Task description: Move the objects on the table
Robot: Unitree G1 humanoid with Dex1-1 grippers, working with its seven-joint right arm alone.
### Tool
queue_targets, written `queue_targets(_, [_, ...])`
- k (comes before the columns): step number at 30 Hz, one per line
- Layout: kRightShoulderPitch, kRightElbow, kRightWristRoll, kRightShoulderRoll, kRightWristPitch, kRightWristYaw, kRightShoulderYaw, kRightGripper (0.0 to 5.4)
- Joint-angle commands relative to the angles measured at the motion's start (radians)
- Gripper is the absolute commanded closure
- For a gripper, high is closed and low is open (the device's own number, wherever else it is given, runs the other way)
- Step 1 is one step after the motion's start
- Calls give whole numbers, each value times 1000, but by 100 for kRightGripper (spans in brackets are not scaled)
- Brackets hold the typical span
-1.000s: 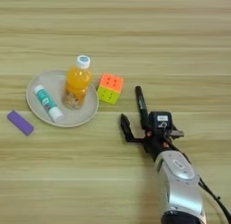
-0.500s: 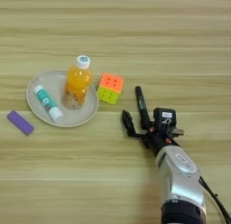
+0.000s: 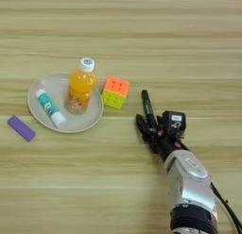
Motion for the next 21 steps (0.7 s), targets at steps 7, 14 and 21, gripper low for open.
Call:
queue_targets(7, [-16,-25,-6,-12,6,-7,28,379])
queue_targets(14, [-18,-37,-4,0,7,-5,38,432])
queue_targets(21, [-33,-50,-7,24,9,-5,65,433])
